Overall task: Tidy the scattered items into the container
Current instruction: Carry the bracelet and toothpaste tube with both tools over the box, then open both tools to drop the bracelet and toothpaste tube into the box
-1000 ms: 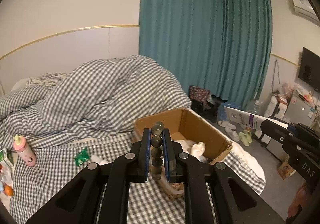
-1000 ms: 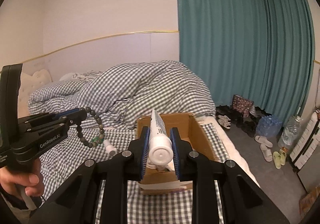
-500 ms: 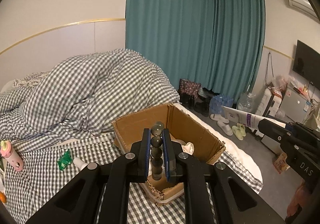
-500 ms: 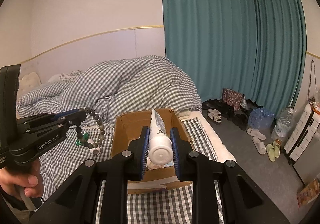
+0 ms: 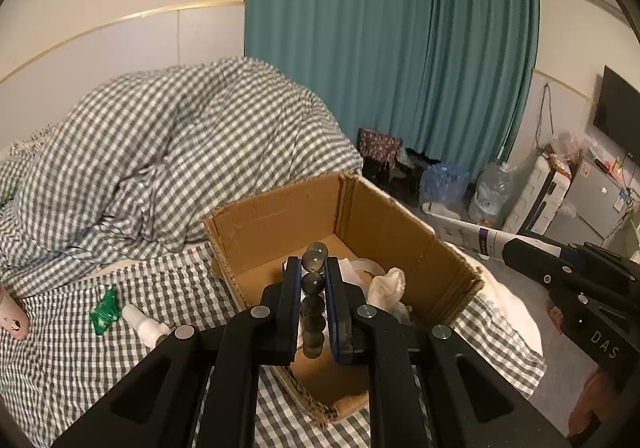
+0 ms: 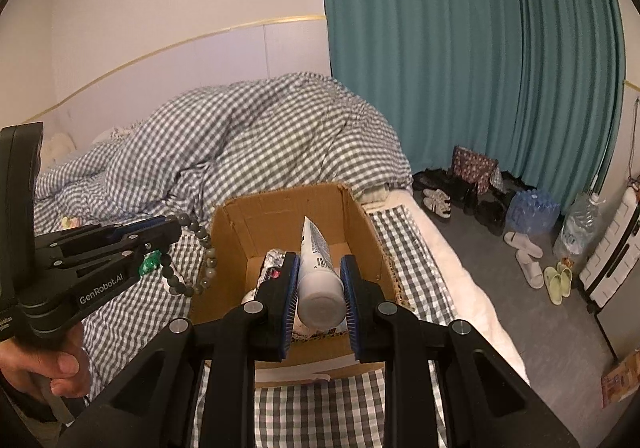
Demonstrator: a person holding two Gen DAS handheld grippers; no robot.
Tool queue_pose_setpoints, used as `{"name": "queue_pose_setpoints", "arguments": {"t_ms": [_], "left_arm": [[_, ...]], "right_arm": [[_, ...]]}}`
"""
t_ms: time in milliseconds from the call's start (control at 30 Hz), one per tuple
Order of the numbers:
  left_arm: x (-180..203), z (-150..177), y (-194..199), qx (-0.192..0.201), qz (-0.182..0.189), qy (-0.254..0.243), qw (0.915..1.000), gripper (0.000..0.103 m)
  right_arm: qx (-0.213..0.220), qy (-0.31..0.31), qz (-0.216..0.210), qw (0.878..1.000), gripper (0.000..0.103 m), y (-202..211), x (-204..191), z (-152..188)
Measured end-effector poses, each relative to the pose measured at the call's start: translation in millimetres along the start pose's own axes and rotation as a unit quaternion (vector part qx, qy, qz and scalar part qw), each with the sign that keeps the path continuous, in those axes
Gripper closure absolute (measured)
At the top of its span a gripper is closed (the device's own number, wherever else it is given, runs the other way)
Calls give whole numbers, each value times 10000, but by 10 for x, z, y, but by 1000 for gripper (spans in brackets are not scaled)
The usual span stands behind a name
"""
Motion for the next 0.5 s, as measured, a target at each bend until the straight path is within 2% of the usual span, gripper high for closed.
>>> {"name": "queue_pose_setpoints", "arguments": {"t_ms": [500], "left_arm": [[-214, 208, -750, -584, 45, 40, 9983, 92]], "right_arm": [[-569, 74, -59, 9983, 82, -829, -33, 184]]}}
Point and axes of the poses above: each gripper's, at about its wrist camera, not at the fingertips, and y roughly against the way its jaws point, x to its right, z to its underside, the point moved 3 cm from there along -y, roughly the way its jaws point, and after that the axes turned 14 degrees about z, right-handed, at the moved point
